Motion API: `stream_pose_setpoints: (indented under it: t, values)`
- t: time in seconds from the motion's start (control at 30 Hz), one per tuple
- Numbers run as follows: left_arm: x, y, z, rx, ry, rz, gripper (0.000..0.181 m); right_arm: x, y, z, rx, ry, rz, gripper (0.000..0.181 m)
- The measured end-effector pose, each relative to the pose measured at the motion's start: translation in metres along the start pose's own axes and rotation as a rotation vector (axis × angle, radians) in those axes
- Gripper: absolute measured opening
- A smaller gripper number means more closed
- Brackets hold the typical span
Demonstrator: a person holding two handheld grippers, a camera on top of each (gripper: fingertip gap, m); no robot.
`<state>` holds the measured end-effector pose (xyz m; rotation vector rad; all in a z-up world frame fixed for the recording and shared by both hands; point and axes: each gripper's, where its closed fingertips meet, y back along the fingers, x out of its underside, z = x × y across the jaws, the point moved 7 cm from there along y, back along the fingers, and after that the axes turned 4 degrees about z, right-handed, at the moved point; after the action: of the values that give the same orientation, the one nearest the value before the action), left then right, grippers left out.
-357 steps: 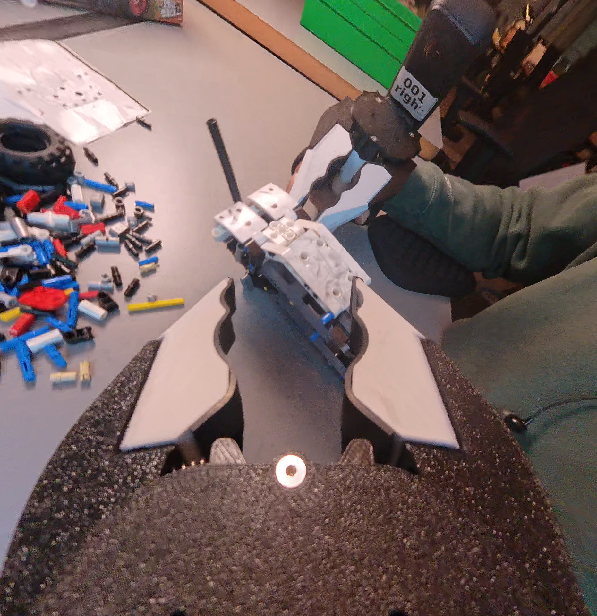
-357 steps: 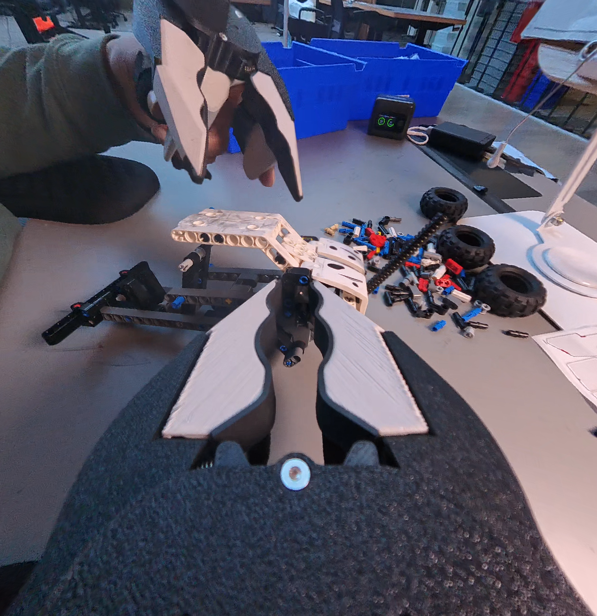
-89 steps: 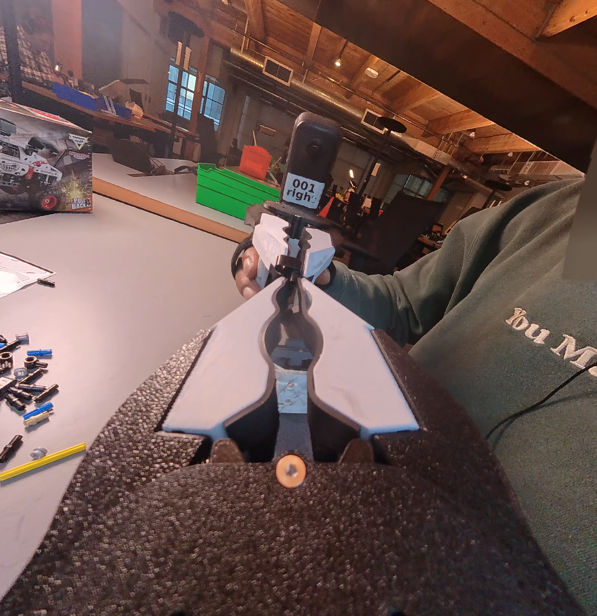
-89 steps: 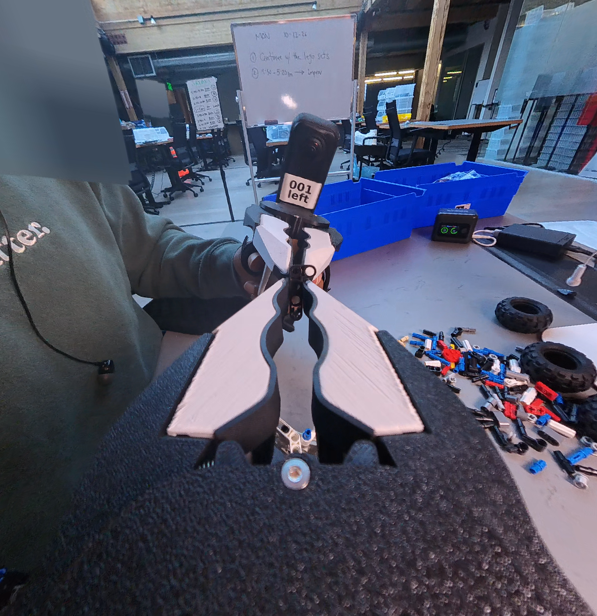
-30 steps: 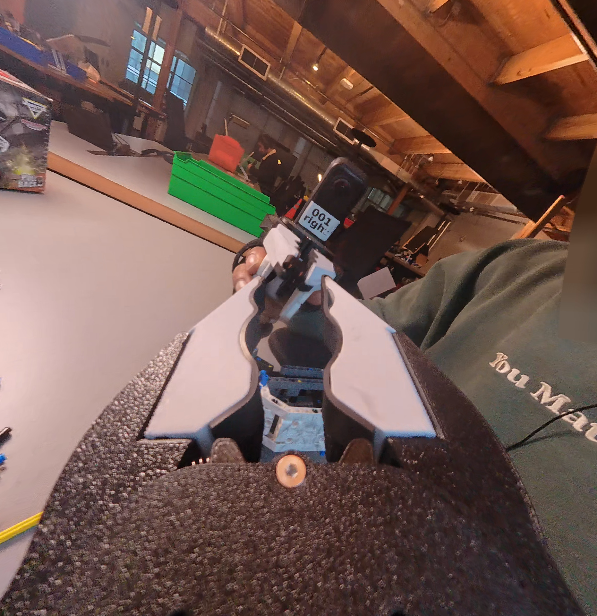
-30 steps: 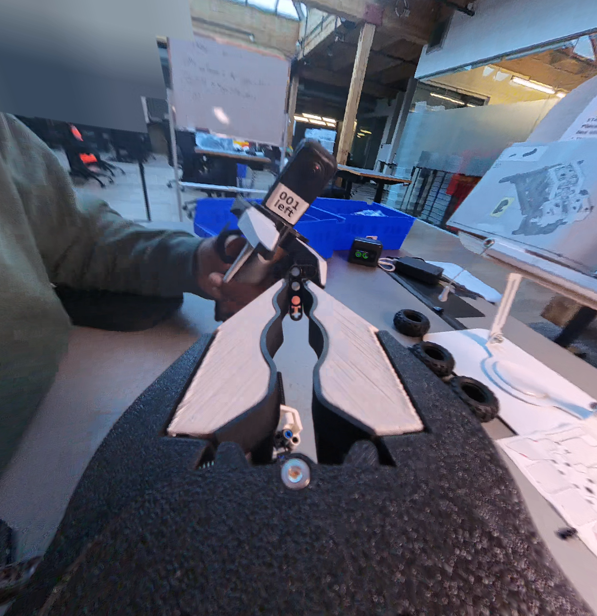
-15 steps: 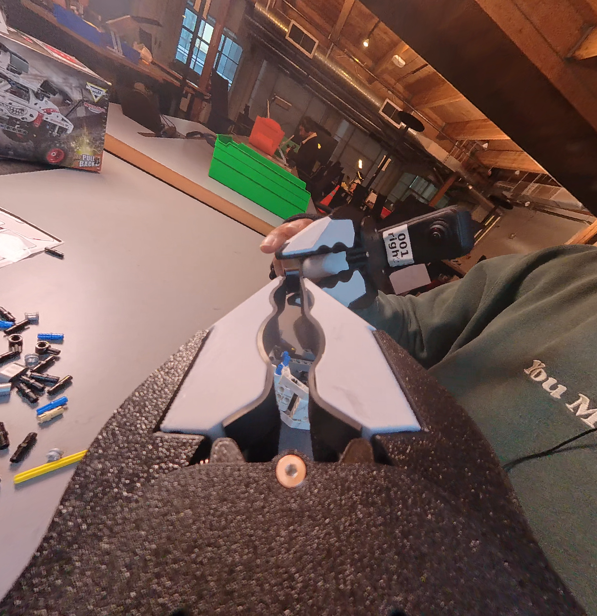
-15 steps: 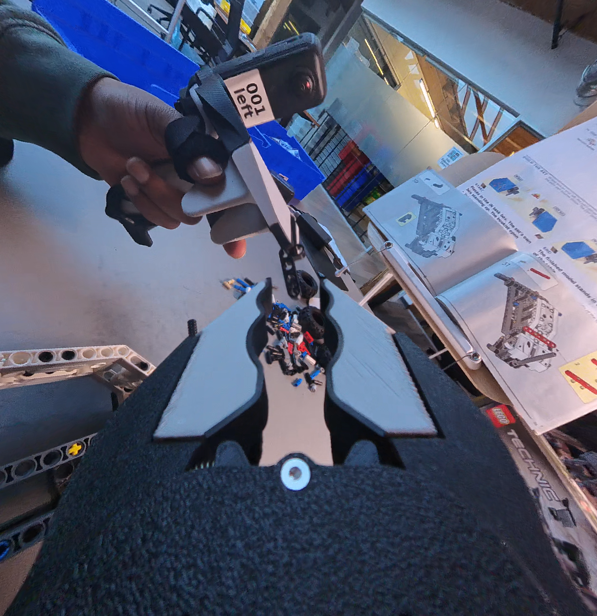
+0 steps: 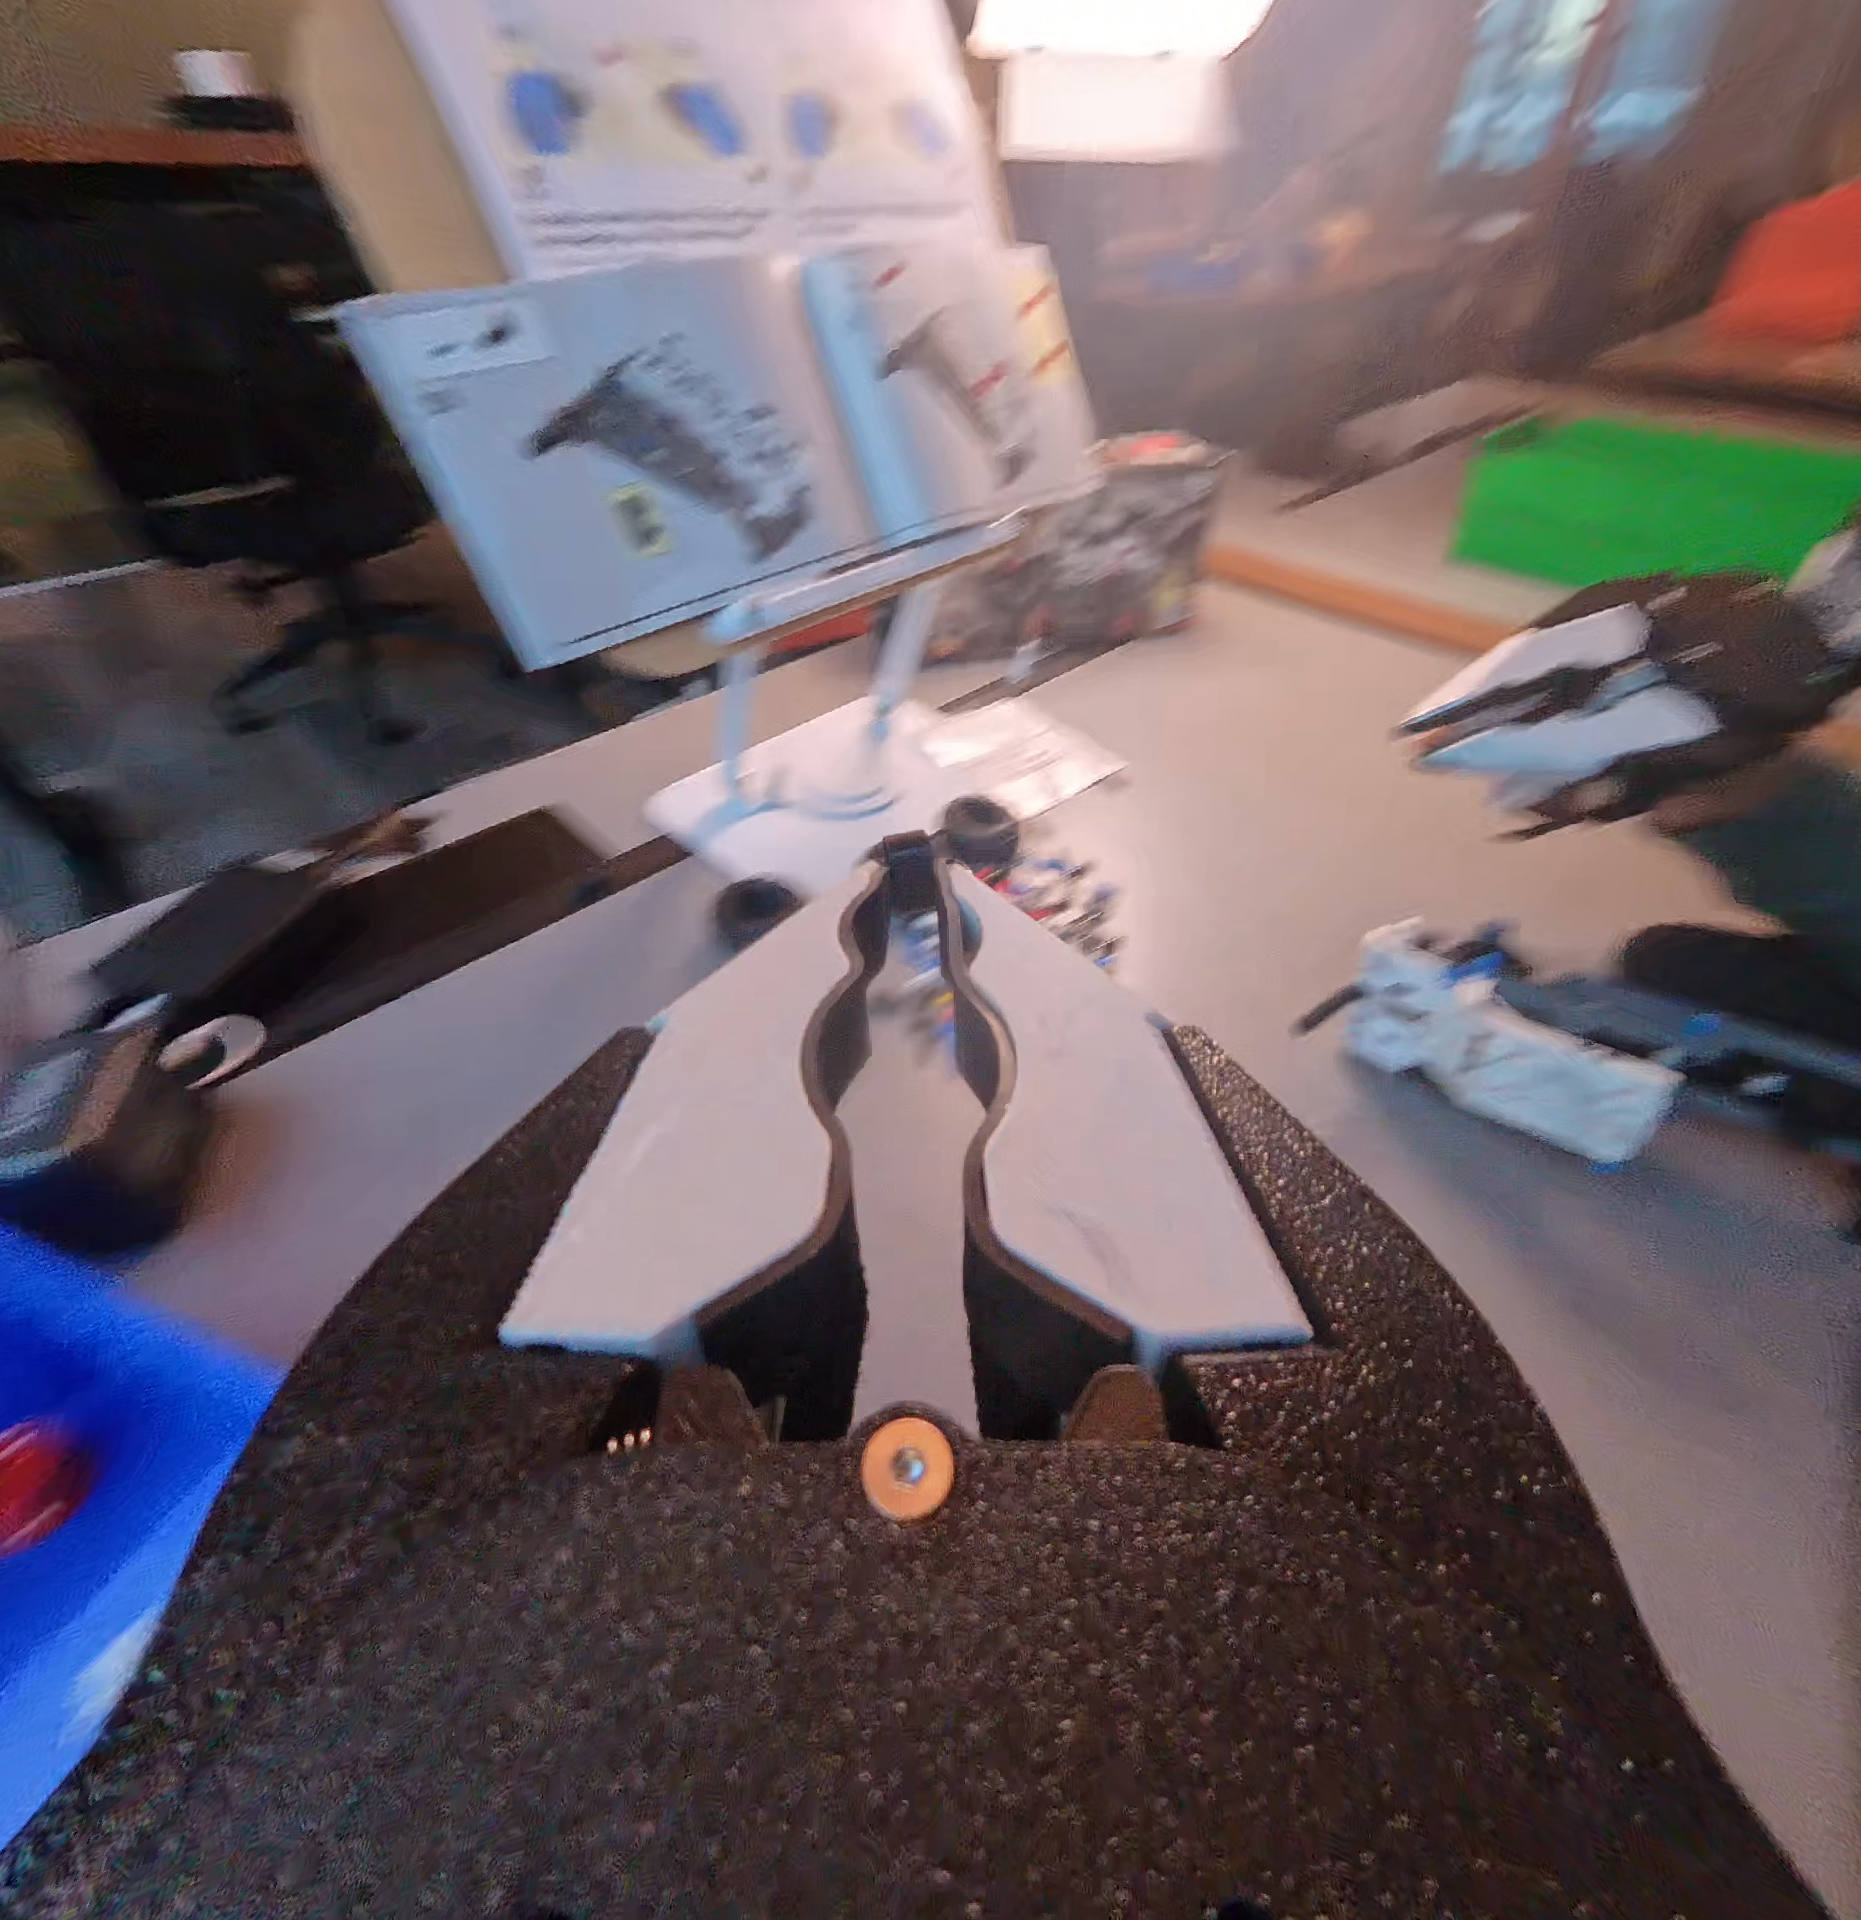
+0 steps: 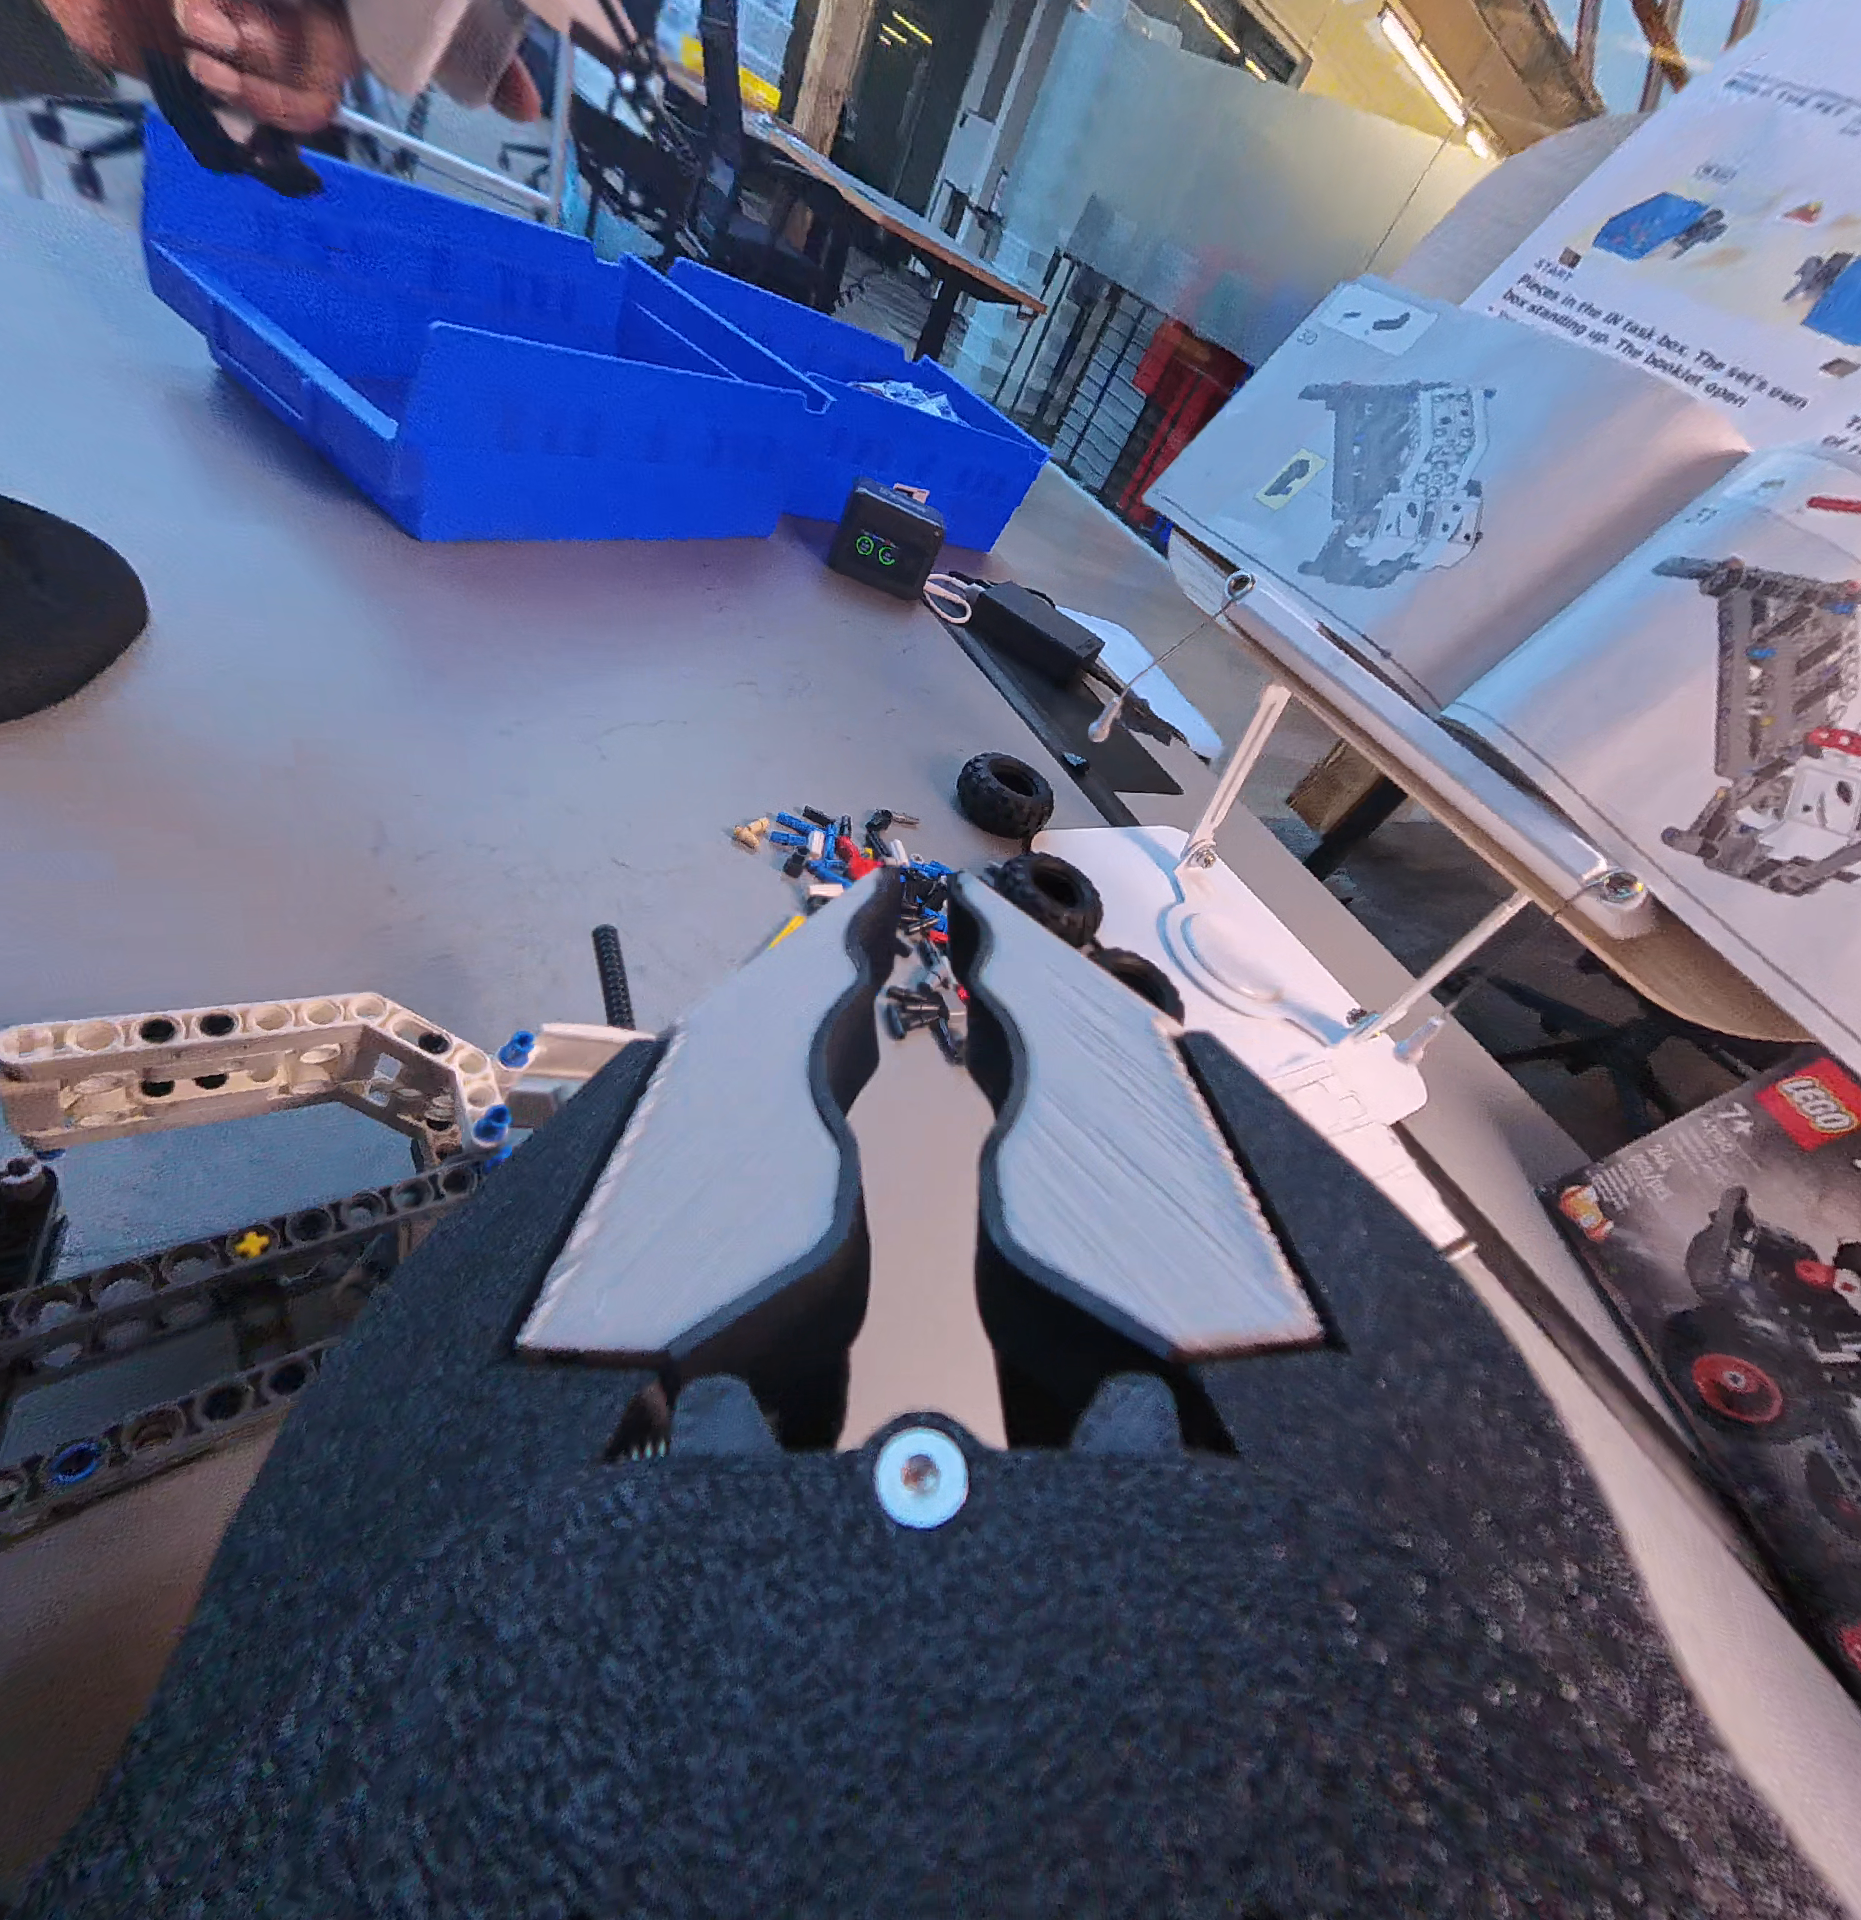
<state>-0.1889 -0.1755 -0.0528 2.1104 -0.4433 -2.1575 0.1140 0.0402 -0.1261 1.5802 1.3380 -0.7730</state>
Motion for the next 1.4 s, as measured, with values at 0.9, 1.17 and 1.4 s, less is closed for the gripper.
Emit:
stream_pose_setpoints:
  t: [0.9,1.17,1.4]
  values:
    - [0.032,-0.001,-0.013,-0.163,-0.088,0.06,0.044,0.021,-0.001,0.043,-0.461,-0.074,0.179,0.016]
    - [0.061,-0.091,-0.064,0.062,-0.211,0.046,0.057,0.025,-0.001,0.039,-0.447,-0.116,0.2,0.037]
    - [0.098,-0.116,-0.082,0.183,-0.129,0.062,0.06,0.029,0.003,0.05,-0.527,-0.08,0.242,0.027]
